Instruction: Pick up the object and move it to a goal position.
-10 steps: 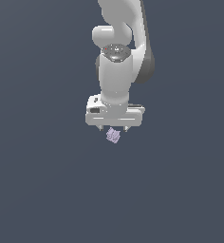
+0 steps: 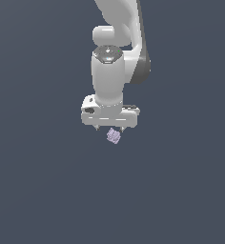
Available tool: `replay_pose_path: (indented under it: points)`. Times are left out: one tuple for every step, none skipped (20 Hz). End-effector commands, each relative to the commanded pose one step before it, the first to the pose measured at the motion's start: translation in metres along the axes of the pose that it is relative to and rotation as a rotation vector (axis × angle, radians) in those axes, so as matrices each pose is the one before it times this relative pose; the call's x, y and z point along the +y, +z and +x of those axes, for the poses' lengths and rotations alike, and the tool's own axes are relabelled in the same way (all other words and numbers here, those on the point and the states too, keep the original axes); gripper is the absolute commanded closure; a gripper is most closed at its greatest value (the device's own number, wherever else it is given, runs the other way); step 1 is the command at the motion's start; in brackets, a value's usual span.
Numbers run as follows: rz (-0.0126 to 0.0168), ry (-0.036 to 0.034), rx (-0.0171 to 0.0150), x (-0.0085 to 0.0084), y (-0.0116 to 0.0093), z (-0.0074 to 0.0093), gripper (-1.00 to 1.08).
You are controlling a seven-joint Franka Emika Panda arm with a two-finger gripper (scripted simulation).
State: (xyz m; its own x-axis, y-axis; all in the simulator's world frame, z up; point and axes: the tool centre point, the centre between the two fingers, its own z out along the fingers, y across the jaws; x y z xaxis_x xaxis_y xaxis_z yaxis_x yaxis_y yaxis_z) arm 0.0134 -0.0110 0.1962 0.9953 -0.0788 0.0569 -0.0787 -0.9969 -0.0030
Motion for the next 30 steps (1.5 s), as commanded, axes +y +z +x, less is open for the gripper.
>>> replay_pose_path:
  points:
    - [0.00423,0.01219,-0.00315,0.00452,-0.0004,-0.00055,-0.92]
    - [0.00012,-0.00084,0.00007,0.00026,-0.00038,0.00019,-0.92]
    - [-0.00029,-0.00123,0.00029,-0.00032,-0.00009,0.00009,-0.92]
    - [0.0,0.0,0.0,-0.0003,0.00038,-0.00006,-0.92]
    - [-0.00057,0.00126,0.00007,-0.00058,0.00058,-0.00034,-0.92]
    - [-0.00006,0.00299,-0.00038,-0.00042,0.00102,-0.00054,-0.92]
    - [0.00005,0.00461,-0.00065,-0.00036,0.00138,-0.00076,-0.92]
    - [0.00015,0.00607,-0.00089,-0.00038,0.00174,-0.00099,-0.92]
    - [0.00022,0.00759,-0.00114,-0.00034,0.0021,-0.00121,-0.92]
    - [0.00024,0.00891,-0.00134,-0.00037,0.00245,-0.00143,-0.92]
    - [0.0002,0.00999,-0.00148,-0.00044,0.00277,-0.00163,-0.92]
    - [0.00011,0.01102,-0.0016,-0.00055,0.00311,-0.00185,-0.92]
    - [0.00002,0.01209,-0.00172,-0.00064,0.00344,-0.00208,-0.92]
    - [-0.00003,0.01334,-0.0019,-0.00064,0.00377,-0.00232,-0.92]
    - [-0.00007,0.01477,-0.0021,-0.00059,0.0041,-0.00258,-0.92]
    - [-0.00015,0.0161,-0.00228,-0.00056,0.00442,-0.00284,-0.92]
    - [-0.00027,0.01737,-0.00243,-0.00053,0.00474,-0.00311,-0.92]
    - [-0.00042,0.01869,-0.00257,-0.00046,0.00505,-0.00339,-0.92]
    - [-0.00058,0.02002,-0.00272,-0.00037,0.00536,-0.00368,-0.92]
    - [-0.00076,0.02138,-0.00285,-0.00025,0.00566,-0.00397,-0.92]
    - [-0.00097,0.02252,-0.00293,-0.0001,0.00588,-0.00423,-0.92]
    - [-0.0011,0.02173,-0.00276,0.00006,0.00561,-0.00412,-0.92]
    - [-0.00117,0.02046,-0.00253,0.00021,0.00522,-0.0039,-0.92]
    - [-0.00122,0.01917,-0.00231,0.00033,0.00483,-0.00368,-0.92]
    - [-0.00124,0.01787,-0.00209,0.00042,0.00446,-0.00344,-0.92]
    - [-0.00124,0.01657,-0.00188,0.00049,0.00409,-0.0032,-0.92]
    - [-0.00121,0.01526,-0.00169,0.00053,0.00373,-0.00295,-0.92]
    - [-0.00117,0.01395,-0.0015,0.00056,0.00338,-0.0027,-0.92]
    - [-0.00111,0.01264,-0.00132,0.00057,0.00304,-0.00244,-0.92]
    - [-0.00103,0.01131,-0.00115,0.00055,0.0027,-0.00219,-0.92]
